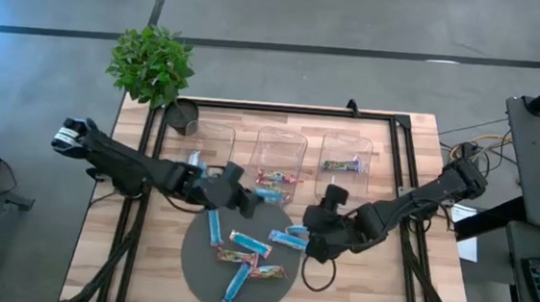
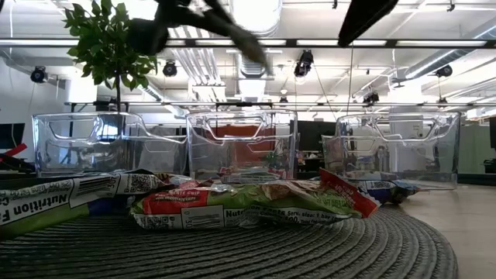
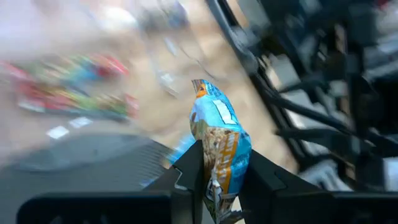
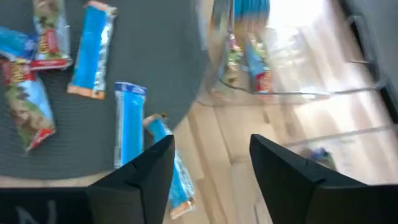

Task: Pick and place Granola Bars by type
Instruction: Put the yellow granola bar into the left transparent bin

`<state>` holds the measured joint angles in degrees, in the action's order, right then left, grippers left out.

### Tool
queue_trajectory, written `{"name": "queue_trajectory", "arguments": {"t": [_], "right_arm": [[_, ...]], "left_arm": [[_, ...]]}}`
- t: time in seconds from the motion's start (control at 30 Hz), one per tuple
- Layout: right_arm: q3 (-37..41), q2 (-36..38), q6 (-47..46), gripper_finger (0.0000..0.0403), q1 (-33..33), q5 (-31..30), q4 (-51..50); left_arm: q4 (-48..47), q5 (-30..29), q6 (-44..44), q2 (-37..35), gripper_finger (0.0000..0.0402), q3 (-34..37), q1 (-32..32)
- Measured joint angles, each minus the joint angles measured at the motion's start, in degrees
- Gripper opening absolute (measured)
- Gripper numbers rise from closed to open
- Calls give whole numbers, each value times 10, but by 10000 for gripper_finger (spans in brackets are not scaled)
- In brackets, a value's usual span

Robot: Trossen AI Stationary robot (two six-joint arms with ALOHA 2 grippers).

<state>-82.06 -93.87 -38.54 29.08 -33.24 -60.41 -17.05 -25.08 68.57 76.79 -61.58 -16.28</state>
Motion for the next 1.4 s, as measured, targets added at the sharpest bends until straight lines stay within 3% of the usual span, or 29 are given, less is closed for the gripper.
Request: {"name": "queue_trajectory", "arguments": {"t": [0.1, 0.2, 0.33, 0.5, 0.77, 1.07, 1.2, 1.4], "right_arm": [[0, 2, -34, 215, 18, -29, -25], [0, 2, -56, 216, 24, -29, -31], [1, 1, -61, 215, 22, -29, -33], [8, 1, -77, 215, 3, -29, -36], [17, 0, -86, 215, -21, -29, -36], [17, 0, -85, 215, -21, -29, -34], [17, 0, -84, 215, -22, -24, -34], [29, 0, -44, 215, -27, 66, -32]], "left_arm": [[-112, -91, 5, -62, 55, 0, -13], [-266, -158, 63, -116, 55, -1, -32], [-479, -185, 191, -150, 55, 0, -60], [-682, -190, 352, -124, 55, 0, -65], [-684, -199, 282, -34, 65, 0, -64], [-689, -187, 280, -9, 146, 0, -64], [-683, -162, 255, -9, 163, -16, -75], [-585, -188, 169, -9, 165, -53, -138]]}}
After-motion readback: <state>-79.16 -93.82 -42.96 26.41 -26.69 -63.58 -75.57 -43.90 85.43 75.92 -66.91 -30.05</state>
